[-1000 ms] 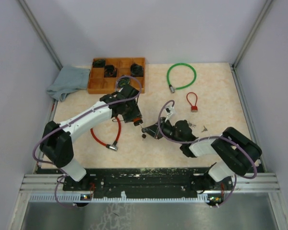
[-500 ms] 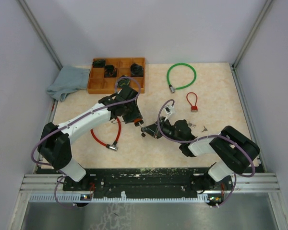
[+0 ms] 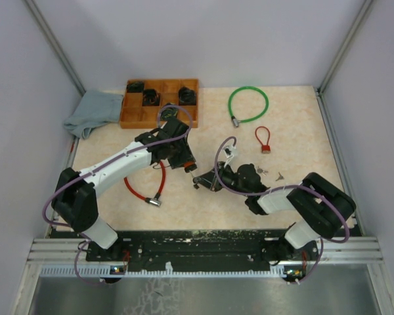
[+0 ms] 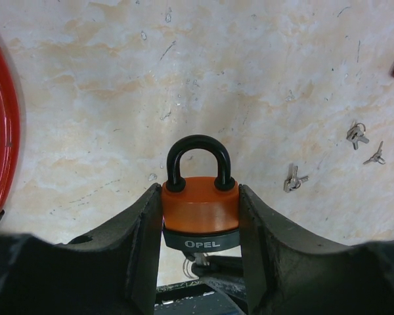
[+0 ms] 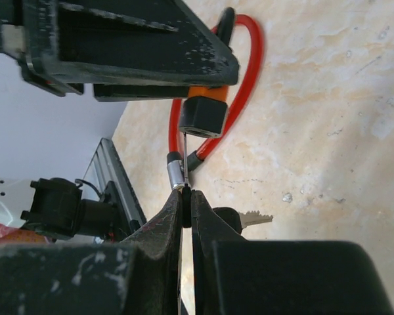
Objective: Unlock with the key
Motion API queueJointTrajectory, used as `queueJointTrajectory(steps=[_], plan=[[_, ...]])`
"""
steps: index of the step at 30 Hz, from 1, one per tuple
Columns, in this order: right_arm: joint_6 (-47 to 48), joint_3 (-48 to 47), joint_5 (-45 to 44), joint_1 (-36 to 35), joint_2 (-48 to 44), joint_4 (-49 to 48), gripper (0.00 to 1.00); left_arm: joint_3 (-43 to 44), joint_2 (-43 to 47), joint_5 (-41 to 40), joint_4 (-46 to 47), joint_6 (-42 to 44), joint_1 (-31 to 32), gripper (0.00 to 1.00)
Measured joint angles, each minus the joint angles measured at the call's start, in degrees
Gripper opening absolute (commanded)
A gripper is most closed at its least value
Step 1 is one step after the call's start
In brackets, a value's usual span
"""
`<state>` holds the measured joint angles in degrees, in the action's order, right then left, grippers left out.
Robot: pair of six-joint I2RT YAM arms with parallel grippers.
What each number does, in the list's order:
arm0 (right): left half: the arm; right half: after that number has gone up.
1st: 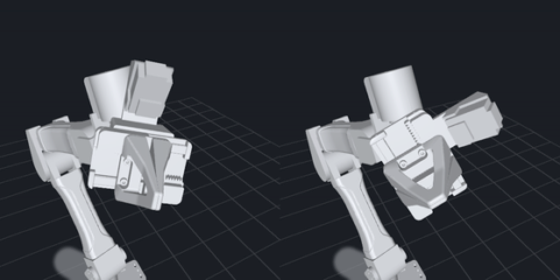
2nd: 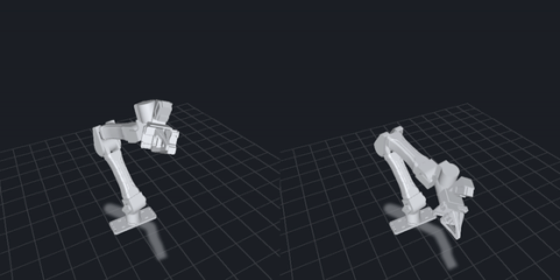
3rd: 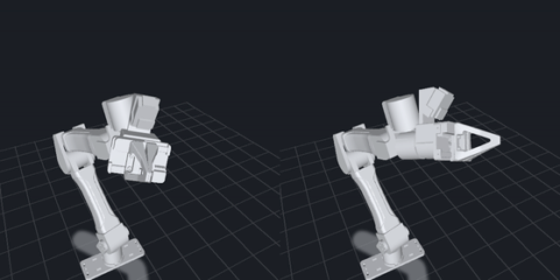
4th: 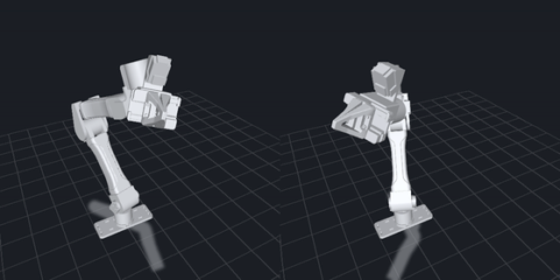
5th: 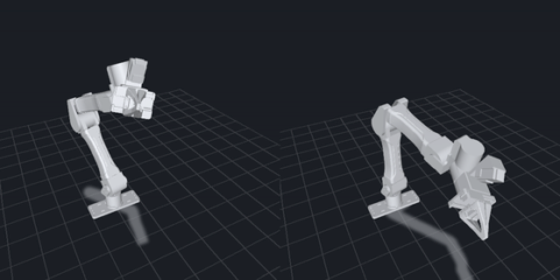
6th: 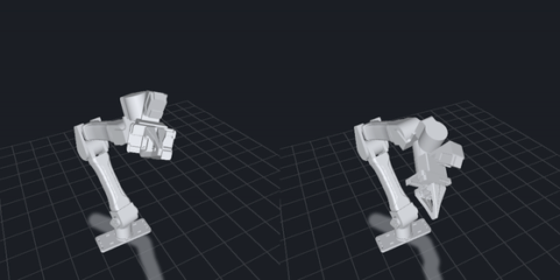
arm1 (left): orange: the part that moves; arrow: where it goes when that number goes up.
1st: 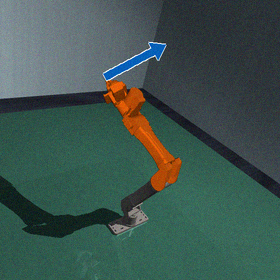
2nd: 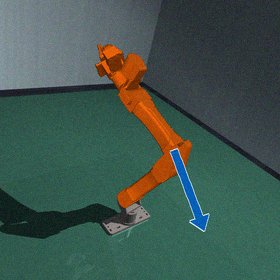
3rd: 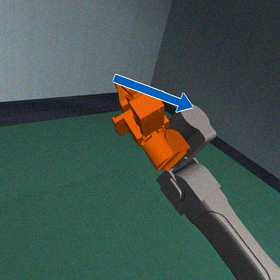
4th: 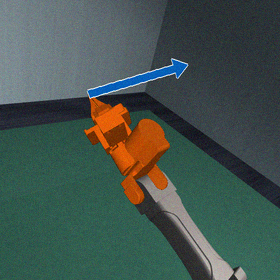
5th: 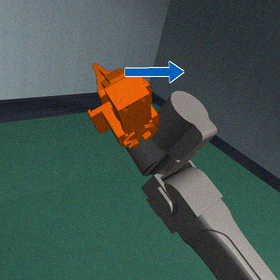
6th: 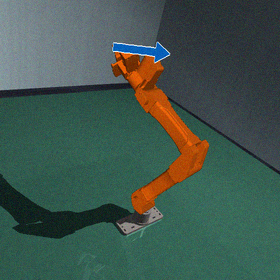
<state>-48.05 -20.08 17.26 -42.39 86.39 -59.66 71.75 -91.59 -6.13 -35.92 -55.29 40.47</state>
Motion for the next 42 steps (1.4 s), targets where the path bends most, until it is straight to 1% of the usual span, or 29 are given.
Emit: queueJointTrajectory(steps=[10,16,29,38,42], plan=[[1.0,-0.3,-1.2,-0.1,-1.6,6.2,0.00,-0.1,0.2,-0.3,0.1,-0.2,0.0,0.00],[1.3,-0.3,-2.2,-0.2,-3.3,6.1,0.00,-1.2,1.0,-0.2,0.8,-0.2,0.0,0.00],[0.8,-0.3,-3.1,-0.2,-3.3,6.2,0.00,-2.8,1.8,1.2,3.0,-0.2,0.0,0.00],[-1.5,-0.3,-3.1,0.3,-3.3,6.3,0.00,-4.6,2.9,1.6,4.9,-0.2,0.0,0.00],[-2.4,-0.3,-3.1,0.3,-3.3,7.2,0.00,-5.5,3.7,0.3,5.5,-0.5,0.8,0.00]])
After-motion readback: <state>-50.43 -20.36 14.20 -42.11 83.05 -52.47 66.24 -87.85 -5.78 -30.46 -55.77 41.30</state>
